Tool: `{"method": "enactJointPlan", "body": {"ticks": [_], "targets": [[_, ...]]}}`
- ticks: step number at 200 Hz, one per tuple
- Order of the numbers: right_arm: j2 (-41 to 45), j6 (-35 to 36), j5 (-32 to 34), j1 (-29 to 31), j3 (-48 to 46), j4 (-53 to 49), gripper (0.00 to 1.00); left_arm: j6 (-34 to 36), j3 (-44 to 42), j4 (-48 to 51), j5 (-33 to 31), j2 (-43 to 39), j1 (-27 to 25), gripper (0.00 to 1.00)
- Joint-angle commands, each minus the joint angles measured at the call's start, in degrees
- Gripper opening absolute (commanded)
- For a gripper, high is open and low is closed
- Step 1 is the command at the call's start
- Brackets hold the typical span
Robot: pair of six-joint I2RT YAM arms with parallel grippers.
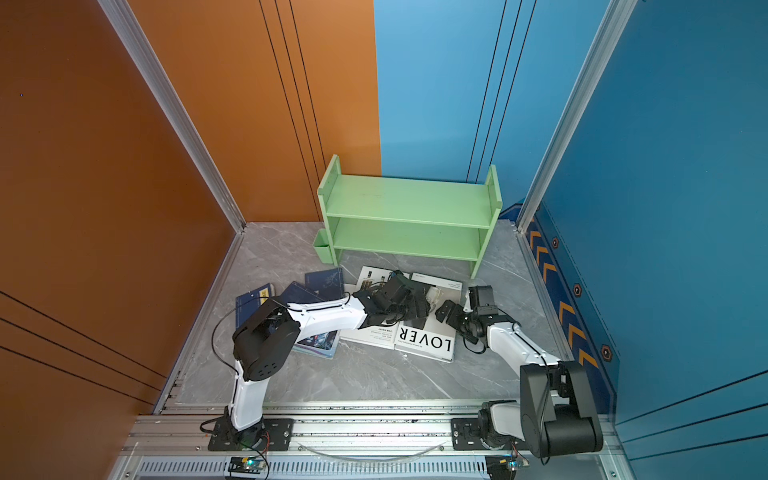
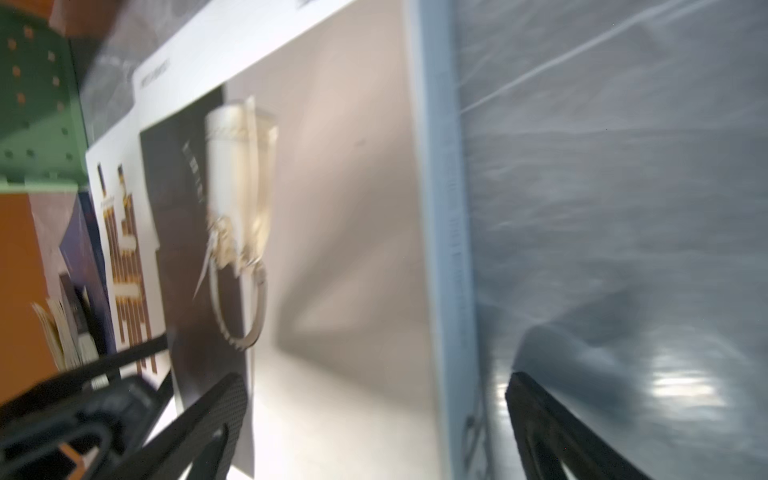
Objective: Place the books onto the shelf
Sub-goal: 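Grip the LOVER book's edges with the left and right grippers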
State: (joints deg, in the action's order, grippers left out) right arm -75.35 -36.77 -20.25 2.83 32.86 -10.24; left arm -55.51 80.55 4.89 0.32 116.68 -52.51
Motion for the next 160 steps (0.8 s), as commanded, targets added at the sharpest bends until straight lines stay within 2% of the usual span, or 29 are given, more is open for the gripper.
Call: {"method": "enactJointPlan", "body": {"ticks": [1, 22, 53, 76, 121, 160], "targets": [[-1.7, -1.4, -1.9, -1.1, -0.9, 0.2, 1.00, 0.6, -1.0, 1.5, 1.9, 1.0, 0.1, 0.98], [-3.3, -2.2, -2.4, -1.1, -1.9, 1.3, 1.00, 0.1, -1.0, 1.7, 1.3, 1.1, 0.2, 0.98], [-3.8, -4.1, -9.4, -0.1, -4.3, 6.6, 1.00, -0.6, -1.5, -1.3, 4.0, 1.9, 0.7, 0.98], [1.0, -8.0, -15.7, -0.3, -6.1, 11.8, 1.00, -2.3, -3.9, -6.8, 6.5, 1.7, 1.6, 0.98], [12.7, -14.1, -21.2, -2.0, -5.4, 13.9, 1.00, -6.4, -9.1, -18.7, 11.5, 0.0, 3.6, 0.98], [16.5, -18.5, -21.9, -0.7, -5.7, 16.2, 1.00, -6.2, -10.8, -24.6, 14.1, -1.2, 4.3, 0.98]]}}
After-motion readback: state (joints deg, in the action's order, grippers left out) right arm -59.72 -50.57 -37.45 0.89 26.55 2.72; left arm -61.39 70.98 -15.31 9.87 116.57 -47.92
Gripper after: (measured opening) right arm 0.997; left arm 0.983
